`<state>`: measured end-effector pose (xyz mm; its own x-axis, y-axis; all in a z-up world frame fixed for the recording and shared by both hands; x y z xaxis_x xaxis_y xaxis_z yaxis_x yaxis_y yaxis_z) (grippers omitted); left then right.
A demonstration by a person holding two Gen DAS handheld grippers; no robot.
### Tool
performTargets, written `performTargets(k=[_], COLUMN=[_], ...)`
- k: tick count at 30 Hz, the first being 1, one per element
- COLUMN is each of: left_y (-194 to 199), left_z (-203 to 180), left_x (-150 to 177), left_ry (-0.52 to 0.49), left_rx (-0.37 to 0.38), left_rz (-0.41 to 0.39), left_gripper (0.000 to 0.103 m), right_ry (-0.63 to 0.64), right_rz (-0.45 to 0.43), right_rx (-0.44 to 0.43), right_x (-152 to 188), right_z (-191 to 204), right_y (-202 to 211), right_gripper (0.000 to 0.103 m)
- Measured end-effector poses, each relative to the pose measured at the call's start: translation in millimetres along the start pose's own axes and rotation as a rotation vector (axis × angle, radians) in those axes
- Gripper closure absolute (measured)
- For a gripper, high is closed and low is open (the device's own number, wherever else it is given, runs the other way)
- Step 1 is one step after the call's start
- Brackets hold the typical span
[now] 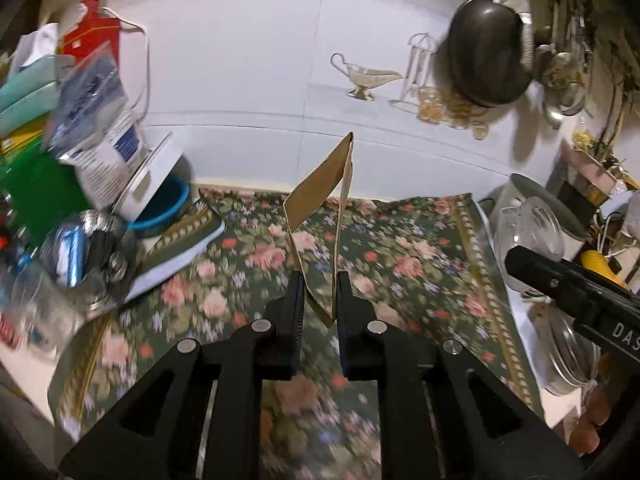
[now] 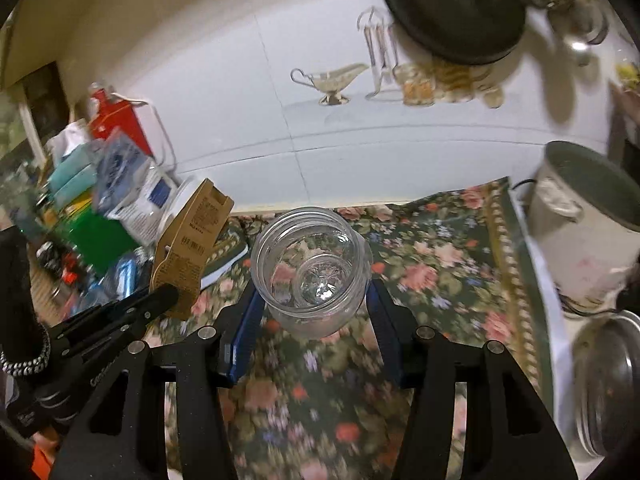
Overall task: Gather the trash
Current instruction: 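Carry cardboard and glass jar down toward the white floor bin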
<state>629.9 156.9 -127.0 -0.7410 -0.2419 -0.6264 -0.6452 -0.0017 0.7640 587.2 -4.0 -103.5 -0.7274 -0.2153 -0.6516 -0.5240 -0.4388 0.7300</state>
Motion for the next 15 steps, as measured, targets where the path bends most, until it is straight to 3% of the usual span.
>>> performTargets(k=[9,15], left_y=[65,85], left_z=[-21,-17], left_x=[52,85], left_ry=[-0.035,-0.062], left_rx=[0.015,0.048], left_rz=[-0.02,-0.01], left_gripper=[0.089,0.089], right_ry=[-0.003,-0.033], right_rz=[-0.017,-0.028], right_rx=[-0.007,0.017], right_x=[47,80], right_z=[0,17], right_y=[57,77], right_gripper=[0.054,0.054])
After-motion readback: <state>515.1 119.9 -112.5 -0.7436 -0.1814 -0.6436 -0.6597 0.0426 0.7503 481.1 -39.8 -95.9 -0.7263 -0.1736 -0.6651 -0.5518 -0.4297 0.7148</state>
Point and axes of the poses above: each gripper's, at about its wrist camera, not at the fingertips, and y roughly against the way its jaws point, z to its left, x to its underside, the point moved 4 cm from there along -y, roughly the way its jaws point, and after that the axes turned 13 degrees about z, right-handed, at the moved point
